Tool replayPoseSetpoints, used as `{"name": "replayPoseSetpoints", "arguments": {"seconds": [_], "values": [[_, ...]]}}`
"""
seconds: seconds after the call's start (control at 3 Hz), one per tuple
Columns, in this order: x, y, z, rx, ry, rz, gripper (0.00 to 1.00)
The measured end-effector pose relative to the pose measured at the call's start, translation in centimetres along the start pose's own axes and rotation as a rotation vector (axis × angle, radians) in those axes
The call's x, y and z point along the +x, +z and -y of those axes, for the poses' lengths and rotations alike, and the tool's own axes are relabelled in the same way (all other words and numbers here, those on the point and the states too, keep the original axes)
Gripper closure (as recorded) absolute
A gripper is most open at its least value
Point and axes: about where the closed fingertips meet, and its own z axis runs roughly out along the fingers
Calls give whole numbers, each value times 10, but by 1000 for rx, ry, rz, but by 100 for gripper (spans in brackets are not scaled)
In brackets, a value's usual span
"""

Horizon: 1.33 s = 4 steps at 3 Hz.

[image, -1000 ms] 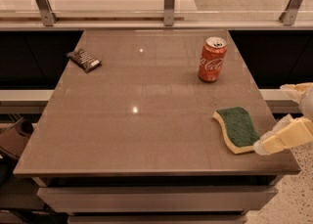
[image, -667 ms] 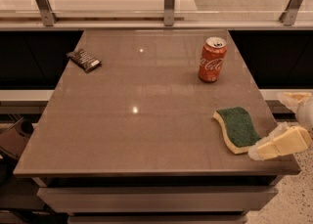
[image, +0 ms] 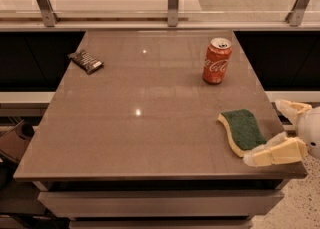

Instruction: Move sponge near rxbar chocolate

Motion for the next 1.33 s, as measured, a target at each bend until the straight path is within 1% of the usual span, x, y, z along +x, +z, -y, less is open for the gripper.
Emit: {"name": "replayPoseSetpoints", "arguments": {"seconds": [0.33,0.67,1.0,1.33], "values": [[1,15,-7,-16,8,58,0],[6,32,-14,-32,21,99,0],[10,47,-21,-40,21,128,18],[7,48,-22,-42,15,128,42]]}}
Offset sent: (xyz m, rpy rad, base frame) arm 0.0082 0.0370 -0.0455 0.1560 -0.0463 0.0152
